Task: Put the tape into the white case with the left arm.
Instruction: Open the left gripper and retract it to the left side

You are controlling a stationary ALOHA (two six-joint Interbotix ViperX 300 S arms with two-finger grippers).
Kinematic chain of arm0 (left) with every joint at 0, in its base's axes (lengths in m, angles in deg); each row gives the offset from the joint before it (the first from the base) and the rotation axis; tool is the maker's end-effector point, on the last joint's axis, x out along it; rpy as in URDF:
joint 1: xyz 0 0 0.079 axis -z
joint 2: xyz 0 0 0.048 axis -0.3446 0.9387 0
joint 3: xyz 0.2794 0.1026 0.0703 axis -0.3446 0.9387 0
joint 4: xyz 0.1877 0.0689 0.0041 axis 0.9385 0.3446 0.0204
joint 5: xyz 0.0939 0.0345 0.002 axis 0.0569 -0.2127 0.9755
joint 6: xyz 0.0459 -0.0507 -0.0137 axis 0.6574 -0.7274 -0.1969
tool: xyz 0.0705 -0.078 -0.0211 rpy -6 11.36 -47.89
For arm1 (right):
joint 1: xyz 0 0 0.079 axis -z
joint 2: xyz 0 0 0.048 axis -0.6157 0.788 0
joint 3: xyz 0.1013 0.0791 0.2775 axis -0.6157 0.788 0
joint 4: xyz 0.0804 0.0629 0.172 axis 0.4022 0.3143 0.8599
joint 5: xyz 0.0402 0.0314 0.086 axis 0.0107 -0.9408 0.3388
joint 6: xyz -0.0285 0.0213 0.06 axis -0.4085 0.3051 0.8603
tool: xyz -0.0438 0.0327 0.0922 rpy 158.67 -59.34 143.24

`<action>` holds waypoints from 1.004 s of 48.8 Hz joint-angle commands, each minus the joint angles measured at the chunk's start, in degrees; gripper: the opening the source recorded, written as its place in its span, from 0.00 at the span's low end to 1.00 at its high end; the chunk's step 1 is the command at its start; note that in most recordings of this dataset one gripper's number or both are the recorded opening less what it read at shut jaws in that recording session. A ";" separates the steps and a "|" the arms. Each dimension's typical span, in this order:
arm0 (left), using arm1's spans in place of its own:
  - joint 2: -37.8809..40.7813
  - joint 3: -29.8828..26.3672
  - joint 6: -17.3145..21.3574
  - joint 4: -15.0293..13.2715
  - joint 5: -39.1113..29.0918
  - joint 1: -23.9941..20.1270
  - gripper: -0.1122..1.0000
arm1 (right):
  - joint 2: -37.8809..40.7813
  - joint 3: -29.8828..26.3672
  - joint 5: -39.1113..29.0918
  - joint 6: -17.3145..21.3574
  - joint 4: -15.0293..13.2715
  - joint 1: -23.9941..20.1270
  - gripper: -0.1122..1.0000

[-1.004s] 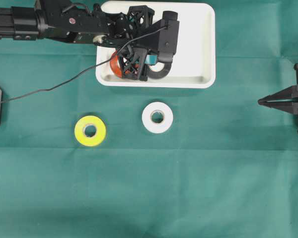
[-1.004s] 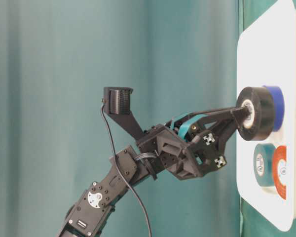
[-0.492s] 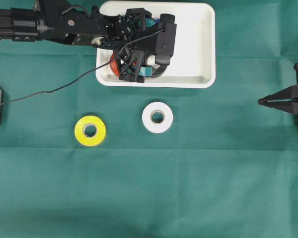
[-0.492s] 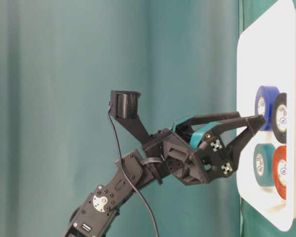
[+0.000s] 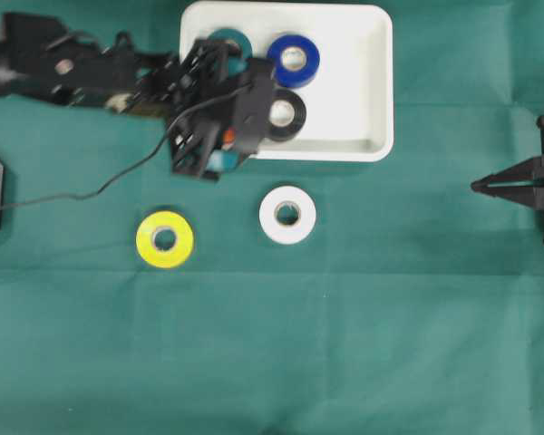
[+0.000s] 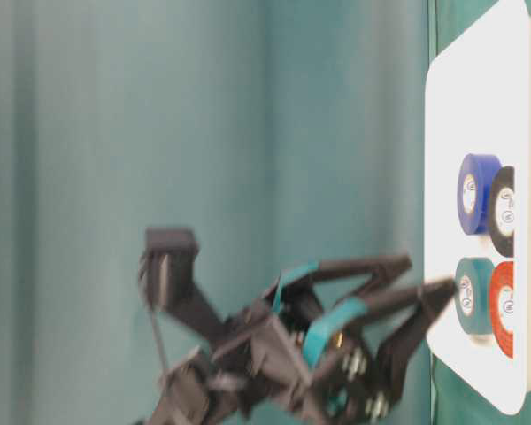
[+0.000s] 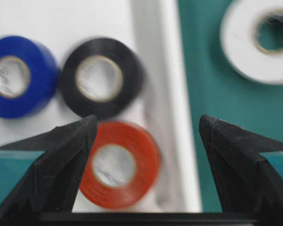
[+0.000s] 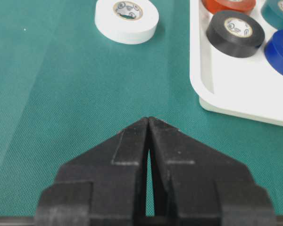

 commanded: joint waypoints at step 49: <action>-31.46 28.39 -8.79 -0.35 10.55 7.12 0.89 | 0.26 -0.62 0.62 0.00 0.00 0.00 0.02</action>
